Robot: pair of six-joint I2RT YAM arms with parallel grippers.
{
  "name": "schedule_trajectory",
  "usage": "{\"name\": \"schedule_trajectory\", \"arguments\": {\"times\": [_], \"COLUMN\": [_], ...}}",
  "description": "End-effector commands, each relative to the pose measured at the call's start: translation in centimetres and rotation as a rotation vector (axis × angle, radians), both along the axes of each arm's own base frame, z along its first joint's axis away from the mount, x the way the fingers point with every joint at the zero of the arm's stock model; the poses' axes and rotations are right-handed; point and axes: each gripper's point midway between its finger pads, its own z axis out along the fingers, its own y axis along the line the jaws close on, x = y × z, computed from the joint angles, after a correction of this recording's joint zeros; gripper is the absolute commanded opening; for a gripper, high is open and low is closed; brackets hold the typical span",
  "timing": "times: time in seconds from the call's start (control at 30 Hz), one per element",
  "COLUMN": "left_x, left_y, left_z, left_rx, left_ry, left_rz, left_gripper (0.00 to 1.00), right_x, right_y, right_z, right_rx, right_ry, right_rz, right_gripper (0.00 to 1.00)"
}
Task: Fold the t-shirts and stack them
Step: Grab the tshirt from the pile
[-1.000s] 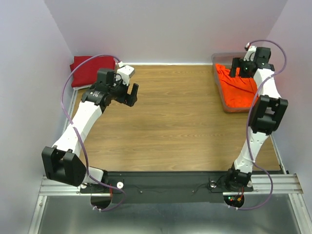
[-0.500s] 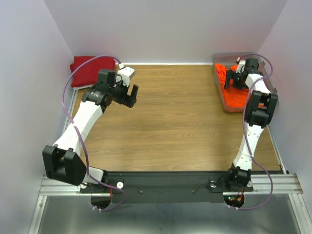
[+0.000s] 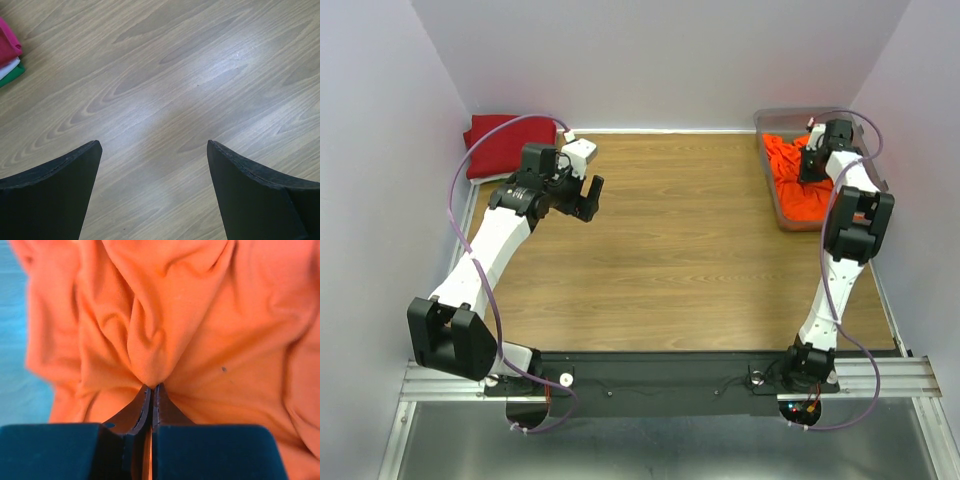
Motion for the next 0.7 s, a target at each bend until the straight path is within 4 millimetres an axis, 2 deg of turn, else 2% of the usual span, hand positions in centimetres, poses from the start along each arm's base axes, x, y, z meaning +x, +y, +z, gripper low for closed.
{"name": "schedule_trajectory", "arguments": {"times": [0.0, 0.03, 0.07, 0.1, 0.13, 0.2, 0.23, 0.3, 0.37, 0.4, 0.43, 0.5, 0.53, 0.63, 0.67], "left_x": [0.6, 0.6, 0.6, 0.5, 0.6, 0.7, 1.3, 1.5, 1.9, 2.0, 2.1, 2.5, 2.6, 2.6, 2.4], "left_y": [0.2, 0.5, 0.5, 0.2, 0.7, 0.8, 1.8, 2.2, 3.5, 4.1, 4.0, 5.6, 5.8, 6.6, 6.6], "left_z": [3.2, 3.3, 3.6, 3.8, 3.8, 4.2, 4.4, 4.9, 5.7, 5.9, 6.0, 7.2, 7.3, 8.7, 9.5], "left_rx": [-0.014, -0.018, -0.029, -0.053, -0.070, -0.113, -0.129, -0.172, -0.225, -0.239, -0.251, -0.267, -0.269, -0.275, -0.281], "left_ry": [-0.091, -0.089, -0.089, -0.081, -0.070, -0.054, -0.050, -0.041, -0.036, -0.035, -0.027, -0.051, -0.050, -0.082, -0.102], "left_rz": [-0.001, 0.000, -0.005, -0.027, -0.011, -0.027, -0.001, -0.009, 0.005, 0.012, 0.002, 0.019, 0.021, 0.024, 0.014], "left_gripper": [0.99, 0.99, 0.99, 0.99, 0.99, 0.99, 0.98, 0.98, 0.98, 0.98, 0.98, 0.98, 0.98, 0.98, 0.98], "right_x": [-0.2, -0.2, -0.5, -0.6, -0.9, -1.8, -2.2, -3.6, -4.7, -6.0, -6.7, -8.2, -9.6, -12.6, -13.9], "right_y": [-1.6, -1.2, -0.9, -0.2, 0.3, 1.7, 2.3, 4.2, 6.0, 7.7, 8.6, 10.9, 12.5, 17.0, 19.0], "right_z": [12.3, 14.5, 18.5, 20.8, 22.7, 28.3, 29.9, 34.4, 37.2, 39.7, 40.8, 43.0, 44.9, 48.1, 49.2], "right_rx": [-0.078, -0.069, -0.083, -0.073, -0.069, -0.052, -0.040, -0.003, 0.044, 0.078, 0.108, 0.182, 0.213, 0.308, 0.329], "right_ry": [-0.207, -0.253, -0.328, -0.376, -0.416, -0.530, -0.561, -0.654, -0.710, -0.760, -0.782, -0.814, -0.847, -0.892, -0.911], "right_rz": [-0.008, 0.010, 0.019, 0.044, 0.061, 0.102, 0.121, 0.184, 0.235, 0.303, 0.339, 0.401, 0.468, 0.615, 0.672], "right_gripper": [0.01, 0.01, 0.01, 0.01, 0.01, 0.00, 0.01, 0.01, 0.01, 0.01, 0.01, 0.01, 0.01, 0.01, 0.00]}}
